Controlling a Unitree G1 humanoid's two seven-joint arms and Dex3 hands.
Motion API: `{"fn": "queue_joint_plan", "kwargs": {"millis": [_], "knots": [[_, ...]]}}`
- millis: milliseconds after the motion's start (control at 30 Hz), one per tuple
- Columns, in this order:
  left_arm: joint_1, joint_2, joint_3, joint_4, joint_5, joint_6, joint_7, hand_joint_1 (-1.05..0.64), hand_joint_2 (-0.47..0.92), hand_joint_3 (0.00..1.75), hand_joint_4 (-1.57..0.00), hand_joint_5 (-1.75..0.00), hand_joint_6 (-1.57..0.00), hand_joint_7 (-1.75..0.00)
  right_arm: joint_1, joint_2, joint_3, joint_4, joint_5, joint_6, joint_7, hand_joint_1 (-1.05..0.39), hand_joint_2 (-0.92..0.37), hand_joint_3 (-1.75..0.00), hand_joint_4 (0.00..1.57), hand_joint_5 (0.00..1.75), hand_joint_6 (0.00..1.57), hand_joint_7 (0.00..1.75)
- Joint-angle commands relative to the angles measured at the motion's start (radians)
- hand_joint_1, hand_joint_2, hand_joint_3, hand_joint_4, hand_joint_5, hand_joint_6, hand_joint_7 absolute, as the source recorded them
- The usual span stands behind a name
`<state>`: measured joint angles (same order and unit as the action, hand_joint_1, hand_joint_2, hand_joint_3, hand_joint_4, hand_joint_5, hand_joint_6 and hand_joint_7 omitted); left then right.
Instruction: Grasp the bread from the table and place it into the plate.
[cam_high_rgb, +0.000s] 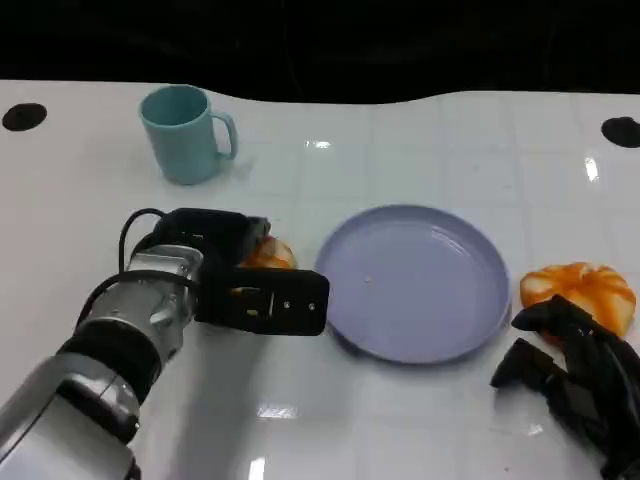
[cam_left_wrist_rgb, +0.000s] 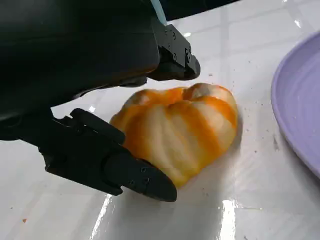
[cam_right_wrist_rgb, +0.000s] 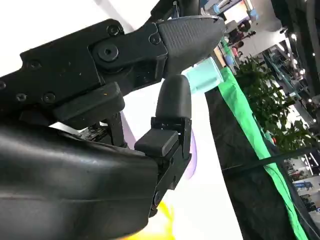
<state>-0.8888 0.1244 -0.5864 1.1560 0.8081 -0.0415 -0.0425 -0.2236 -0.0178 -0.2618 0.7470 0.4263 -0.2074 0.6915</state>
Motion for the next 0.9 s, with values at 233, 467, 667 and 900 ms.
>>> {"fn": "queue_joint_plan", "kwargs": {"millis": [233,467,667,900], "knots": [[-0.029,-0.009,0.033,0.134,-0.084,-0.134,0.063,-0.25,0.90,0.03,-0.48,-0.18,-0.51,-0.06,0.028,-0.008,-0.007,-0.003,-0.005,-0.002,-0.017,-0.55,-0.92,-0.15,0.66,1.58,0.67,1.16],[-0.021,-0.004,0.021,0.151,-0.071,-0.141,0.175,-0.27,0.92,0.12,-0.85,-0.77,-1.04,-0.08,0.022,-0.016,-0.007,0.016,-0.007,-0.023,0.005,-0.55,-0.92,-0.15,0.63,1.57,0.67,1.14],[-0.015,-0.003,0.010,0.156,-0.062,-0.130,0.234,-0.27,0.92,0.27,-0.70,-1.66,-0.75,-1.22,0.009,-0.028,-0.004,0.054,-0.023,-0.071,0.021,-0.57,-0.92,-0.20,0.67,1.58,0.67,1.15],[0.006,0.019,0.019,0.139,-0.071,-0.172,0.336,-0.23,0.92,0.40,-0.81,-1.75,-0.58,-1.72,0.003,-0.035,-0.004,0.074,-0.029,-0.088,0.027,-0.55,-0.92,-0.25,0.65,1.55,0.64,1.18]]}}
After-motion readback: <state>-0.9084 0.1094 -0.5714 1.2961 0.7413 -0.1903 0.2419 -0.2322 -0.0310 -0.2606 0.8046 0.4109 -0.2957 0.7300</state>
